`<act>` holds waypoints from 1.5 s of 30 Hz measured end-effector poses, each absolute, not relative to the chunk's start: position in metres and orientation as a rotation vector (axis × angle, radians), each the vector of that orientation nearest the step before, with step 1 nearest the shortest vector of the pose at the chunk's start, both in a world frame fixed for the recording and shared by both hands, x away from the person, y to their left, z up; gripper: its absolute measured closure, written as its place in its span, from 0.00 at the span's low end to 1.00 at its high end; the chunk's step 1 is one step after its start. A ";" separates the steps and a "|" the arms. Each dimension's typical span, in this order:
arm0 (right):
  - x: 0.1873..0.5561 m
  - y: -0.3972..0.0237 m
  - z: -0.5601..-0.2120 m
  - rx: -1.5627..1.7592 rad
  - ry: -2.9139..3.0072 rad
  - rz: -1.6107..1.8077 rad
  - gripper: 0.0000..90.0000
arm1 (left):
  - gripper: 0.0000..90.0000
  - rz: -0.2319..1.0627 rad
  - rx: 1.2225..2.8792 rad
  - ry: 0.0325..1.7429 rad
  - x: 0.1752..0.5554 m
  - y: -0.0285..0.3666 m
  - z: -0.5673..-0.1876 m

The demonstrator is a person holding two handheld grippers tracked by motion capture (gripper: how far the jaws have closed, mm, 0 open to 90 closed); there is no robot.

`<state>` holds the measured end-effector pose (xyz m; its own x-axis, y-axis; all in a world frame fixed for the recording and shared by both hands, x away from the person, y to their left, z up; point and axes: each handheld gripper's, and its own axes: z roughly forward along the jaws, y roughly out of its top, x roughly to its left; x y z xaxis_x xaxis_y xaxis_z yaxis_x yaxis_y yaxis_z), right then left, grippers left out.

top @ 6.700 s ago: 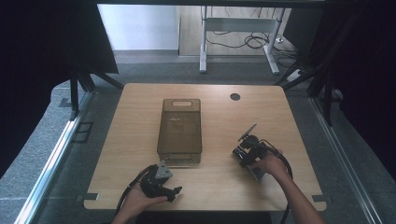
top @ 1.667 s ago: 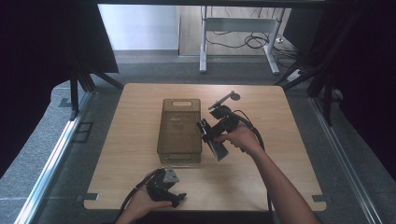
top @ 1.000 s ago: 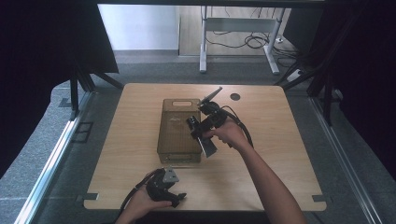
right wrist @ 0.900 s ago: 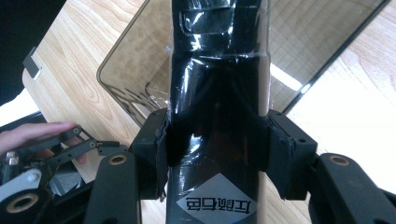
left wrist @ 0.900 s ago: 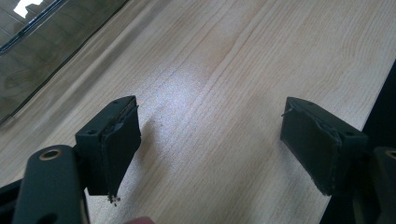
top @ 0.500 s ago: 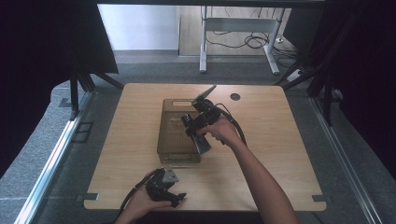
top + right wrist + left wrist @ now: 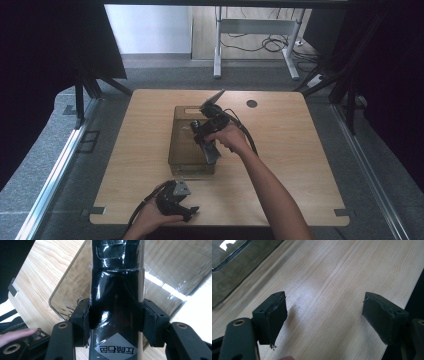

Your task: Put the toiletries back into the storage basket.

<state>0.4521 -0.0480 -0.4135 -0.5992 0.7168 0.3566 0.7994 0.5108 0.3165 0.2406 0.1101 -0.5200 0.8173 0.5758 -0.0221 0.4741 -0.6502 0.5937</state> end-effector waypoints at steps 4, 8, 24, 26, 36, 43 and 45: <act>0.454 -0.040 -0.416 -1.285 -2.570 -0.673 0.51 | 0.23 0.224 2.400 0.770 0.241 0.110 -0.520; 0.456 -0.035 -0.418 -1.280 -2.570 -0.665 0.51 | 0.23 0.223 2.399 0.770 0.241 0.110 -0.520; 0.460 -0.010 -0.425 -1.265 -2.565 -0.656 0.52 | 0.23 0.224 2.396 0.773 0.241 0.111 -0.520; 0.461 -0.008 -0.424 -1.268 -2.577 -0.654 0.52 | 0.23 0.225 2.396 0.773 0.241 0.111 -0.519; 0.462 -0.005 -0.424 -1.275 -2.571 -0.647 0.52 | 0.23 0.221 2.391 0.771 0.240 0.110 -0.519; 0.464 -0.004 -0.425 -1.287 -2.560 -0.649 0.52 | 0.23 0.221 2.393 0.770 0.240 0.111 -0.519; 0.465 -0.003 -0.426 -1.298 -2.550 -0.649 0.52 | 0.23 0.220 2.392 0.769 0.240 0.111 -0.519</act>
